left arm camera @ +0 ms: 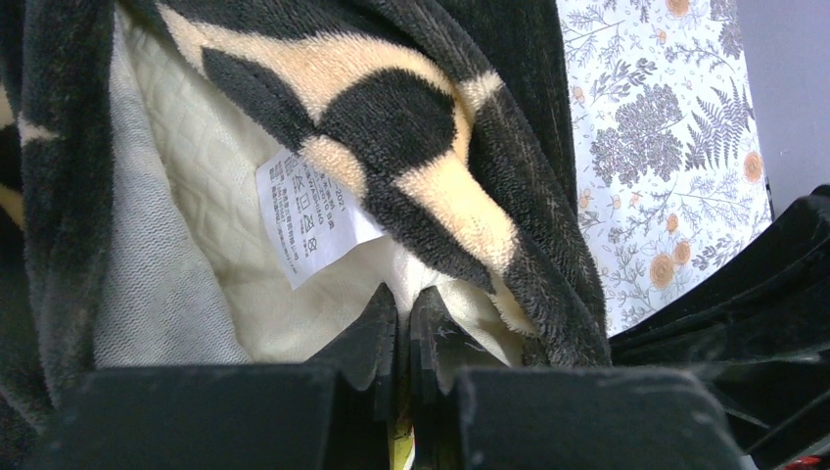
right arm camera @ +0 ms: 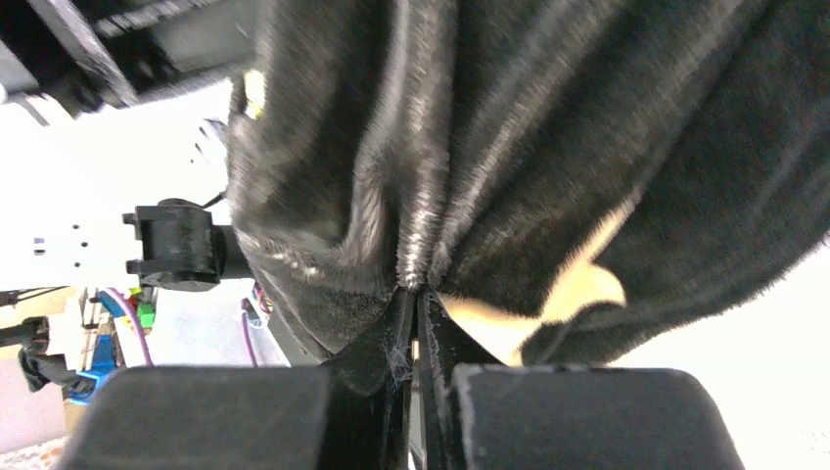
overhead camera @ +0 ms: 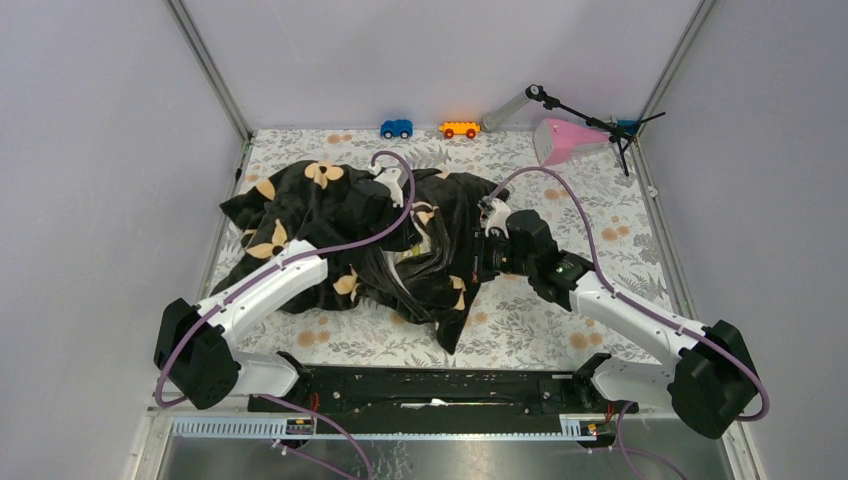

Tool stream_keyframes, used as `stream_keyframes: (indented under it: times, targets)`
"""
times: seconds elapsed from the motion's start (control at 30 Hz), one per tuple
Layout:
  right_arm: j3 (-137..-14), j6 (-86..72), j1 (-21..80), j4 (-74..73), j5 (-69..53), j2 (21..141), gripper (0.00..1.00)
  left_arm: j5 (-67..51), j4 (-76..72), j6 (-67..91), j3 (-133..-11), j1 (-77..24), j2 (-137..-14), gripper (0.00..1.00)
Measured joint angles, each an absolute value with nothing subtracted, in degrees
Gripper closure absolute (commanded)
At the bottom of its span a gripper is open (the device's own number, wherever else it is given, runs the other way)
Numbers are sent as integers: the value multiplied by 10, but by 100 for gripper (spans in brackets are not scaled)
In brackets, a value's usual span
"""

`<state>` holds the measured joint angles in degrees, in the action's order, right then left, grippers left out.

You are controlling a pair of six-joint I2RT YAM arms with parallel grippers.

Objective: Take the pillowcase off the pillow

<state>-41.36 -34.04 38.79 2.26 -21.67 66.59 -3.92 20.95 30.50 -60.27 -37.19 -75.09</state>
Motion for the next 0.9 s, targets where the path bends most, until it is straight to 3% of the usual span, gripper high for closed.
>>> stream_keyframes:
  times: [0.4, 0.9]
  targets:
    - [-259, -349, 388, 34, -152, 601, 100, -8, 208, 333, -573, -372, -717, 100]
    - [-248, -374, 391, 18, -20, 625, 100, -3, 239, 342, -569, -366, -637, 100]
